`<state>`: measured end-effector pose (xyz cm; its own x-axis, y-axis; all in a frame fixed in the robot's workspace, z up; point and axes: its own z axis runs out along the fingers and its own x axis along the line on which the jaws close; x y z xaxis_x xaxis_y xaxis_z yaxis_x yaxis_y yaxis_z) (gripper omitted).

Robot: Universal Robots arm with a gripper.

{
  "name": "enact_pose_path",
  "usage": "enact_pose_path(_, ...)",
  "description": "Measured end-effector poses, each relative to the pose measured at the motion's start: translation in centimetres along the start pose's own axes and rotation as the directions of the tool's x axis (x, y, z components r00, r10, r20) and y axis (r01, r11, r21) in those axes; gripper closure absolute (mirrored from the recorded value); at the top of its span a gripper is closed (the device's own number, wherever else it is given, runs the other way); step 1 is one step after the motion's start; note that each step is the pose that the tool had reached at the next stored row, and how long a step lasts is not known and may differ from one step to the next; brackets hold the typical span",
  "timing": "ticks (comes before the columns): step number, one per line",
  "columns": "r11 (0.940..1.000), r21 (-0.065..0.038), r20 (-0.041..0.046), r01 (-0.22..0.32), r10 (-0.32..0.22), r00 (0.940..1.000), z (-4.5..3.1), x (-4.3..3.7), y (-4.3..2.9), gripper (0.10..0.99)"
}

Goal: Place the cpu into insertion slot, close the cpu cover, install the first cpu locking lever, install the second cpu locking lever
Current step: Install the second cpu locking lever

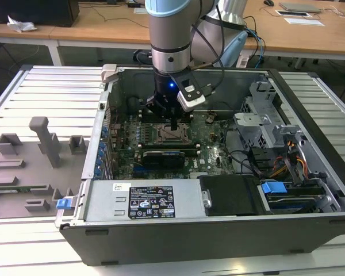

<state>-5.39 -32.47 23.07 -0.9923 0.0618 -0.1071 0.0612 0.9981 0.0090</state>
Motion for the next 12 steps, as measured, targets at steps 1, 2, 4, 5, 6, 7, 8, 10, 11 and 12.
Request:
enact_pose_path(1, 1.0000, 0.000, -0.0001, 0.000, 0.000, 1.0000, -0.27, -0.03, 0.00, 0.980)
enact_pose_path(2, 1.0000, 0.000, -0.0001, 0.000, 0.000, 1.0000, -0.42, -0.04, 0.00, 0.980)
enact_pose_path(4, 1.0000, 0.000, 0.0000, 0.000, 0.000, 1.0000, -0.85, -0.09, 0.01, 0.980)
enact_pose_path(5, 1.0000, 0.000, -0.0001, 0.000, 0.000, 1.0000, -1.04, -0.11, 0.01, 0.980)
enact_pose_path(6, 1.0000, 0.000, -0.0001, 0.000, 0.000, 1.0000, -1.23, -0.13, 0.01, 0.980)
enact_pose_path(7, 1.0000, 0.000, -0.0001, 0.000, 0.000, 1.0000, -1.31, -0.14, 0.01, 0.980)
enact_pose_path(8, 1.0000, 0.000, -0.0001, 0.000, 0.000, 1.0000, -1.34, -0.15, 0.00, 0.980)
enact_pose_path(10, 1.0000, 0.000, -0.0001, 0.000, 0.000, 1.0000, -1.36, -0.17, -0.26, 0.980)
enact_pose_path(11, 1.0000, 0.000, -0.0002, 0.000, 0.000, 1.0000, -1.37, -0.18, -0.42, 0.980)
enact_pose_path(12, 1.0000, 0.000, -0.0001, 0.000, 0.000, 1.0000, -1.37, -0.19, -0.62, 0.980)
